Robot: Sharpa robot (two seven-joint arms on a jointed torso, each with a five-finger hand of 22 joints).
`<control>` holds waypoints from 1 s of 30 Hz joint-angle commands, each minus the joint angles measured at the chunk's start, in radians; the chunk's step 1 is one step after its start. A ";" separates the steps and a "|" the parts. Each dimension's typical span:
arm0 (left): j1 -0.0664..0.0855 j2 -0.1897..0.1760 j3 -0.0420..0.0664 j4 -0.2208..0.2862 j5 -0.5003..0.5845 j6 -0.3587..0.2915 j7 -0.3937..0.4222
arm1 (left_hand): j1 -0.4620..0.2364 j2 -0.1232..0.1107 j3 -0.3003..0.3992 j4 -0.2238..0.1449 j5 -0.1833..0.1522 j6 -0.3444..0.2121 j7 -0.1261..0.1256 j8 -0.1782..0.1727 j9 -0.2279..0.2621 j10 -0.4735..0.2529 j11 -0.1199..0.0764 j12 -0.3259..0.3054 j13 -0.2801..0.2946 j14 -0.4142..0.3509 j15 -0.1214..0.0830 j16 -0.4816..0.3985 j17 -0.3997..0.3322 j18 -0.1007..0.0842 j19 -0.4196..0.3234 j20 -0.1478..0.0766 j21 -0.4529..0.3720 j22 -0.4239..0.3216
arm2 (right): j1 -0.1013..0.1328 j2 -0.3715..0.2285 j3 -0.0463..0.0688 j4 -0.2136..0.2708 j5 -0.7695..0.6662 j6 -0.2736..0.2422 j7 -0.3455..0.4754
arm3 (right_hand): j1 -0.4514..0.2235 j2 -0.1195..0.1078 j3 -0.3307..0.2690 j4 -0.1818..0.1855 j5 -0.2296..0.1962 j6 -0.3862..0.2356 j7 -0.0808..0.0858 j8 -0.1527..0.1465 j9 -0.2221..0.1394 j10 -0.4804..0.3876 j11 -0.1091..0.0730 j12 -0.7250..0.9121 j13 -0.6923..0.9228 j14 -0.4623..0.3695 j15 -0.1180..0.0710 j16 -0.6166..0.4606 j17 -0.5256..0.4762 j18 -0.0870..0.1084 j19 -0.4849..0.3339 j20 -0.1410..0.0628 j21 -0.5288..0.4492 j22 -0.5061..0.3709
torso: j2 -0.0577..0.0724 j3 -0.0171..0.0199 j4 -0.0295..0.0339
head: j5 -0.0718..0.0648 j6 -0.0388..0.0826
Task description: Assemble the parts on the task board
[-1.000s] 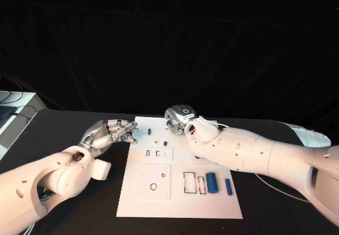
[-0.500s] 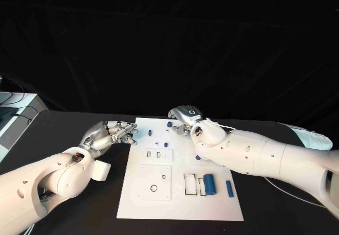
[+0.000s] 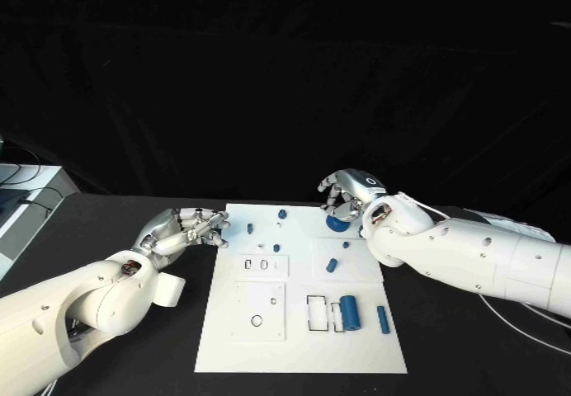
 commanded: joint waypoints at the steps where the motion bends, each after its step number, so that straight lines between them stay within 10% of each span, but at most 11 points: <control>1: -0.002 0.002 0.001 -0.001 0.008 0.027 0.011 | 0.010 0.001 0.003 -0.001 -0.003 -0.008 -0.002 -0.004 0.001 -0.008 0.000 -0.006 0.000 -0.008 0.001 0.004 0.002 0.001 -0.008 0.001 0.006 0.001 | 0.010 -0.035 0.001 0.004 0.142 0.134 0.029 | 0.030 0.005 -0.078 0.007 0.039 0.007 -0.025 0.013 0.011 -0.085 -0.019 0.552 0.575 0.032 -0.006 0.029 0.046 -0.025 0.024 -0.014 0.039 0.057 | -0.006 0.0028 -0.0080 | -0.002 -0.002; 4: -0.004 -0.001 0.001 -0.003 0.009 0.029 0.013 | 0.010 0.001 0.003 -0.002 -0.003 -0.008 -0.002 -0.004 0.001 -0.008 0.000 -0.006 0.000 -0.009 0.001 0.004 0.002 0.001 -0.009 0.001 0.007 0.001 | 0.014 -0.054 0.002 -0.001 0.167 0.190 0.021 | 0.016 0.020 -0.096 0.048 0.037 0.013 -0.003 0.024 0.014 0.079 -0.008 1.046 1.091 0.053 0.002 0.078 0.166 -0.039 0.055 -0.005 0.100 0.138 | -0.007 0.0052 -0.0097 | -0.001 -0.002; 8: -0.006 -0.002 0.001 -0.005 0.009 0.030 0.015 | 0.010 0.001 0.003 -0.002 -0.003 -0.008 -0.002 -0.004 0.001 -0.008 0.000 -0.006 0.000 -0.009 0.001 0.004 0.002 0.001 -0.009 0.001 0.007 0.001 | 0.016 -0.058 0.002 -0.012 0.180 0.247 0.003 | 0.020 0.030 -0.112 0.072 0.034 0.005 0.006 0.032 0.015 0.191 0.004 1.237 1.300 0.073 0.012 0.122 0.288 -0.055 0.088 0.005 0.169 0.224 | -0.007 0.0093 -0.0103 | -0.002 -0.003; 30: -0.009 -0.004 0.001 -0.001 0.010 0.032 0.014 | 0.012 0.001 0.005 -0.004 -0.003 -0.008 -0.002 -0.004 0.002 -0.008 0.000 -0.005 0.000 -0.012 0.001 0.004 0.004 0.001 -0.012 0.001 0.009 0.003 | 0.016 -0.019 0.001 -0.055 0.168 0.288 -0.061 | 0.020 0.043 -0.175 0.121 0.034 -0.010 0.012 0.049 0.017 0.228 0.012 1.280 1.350 0.089 0.022 0.151 0.387 -0.072 0.119 0.014 0.239 0.310 | -0.006 0.0051 -0.0019 | -0.014 -0.018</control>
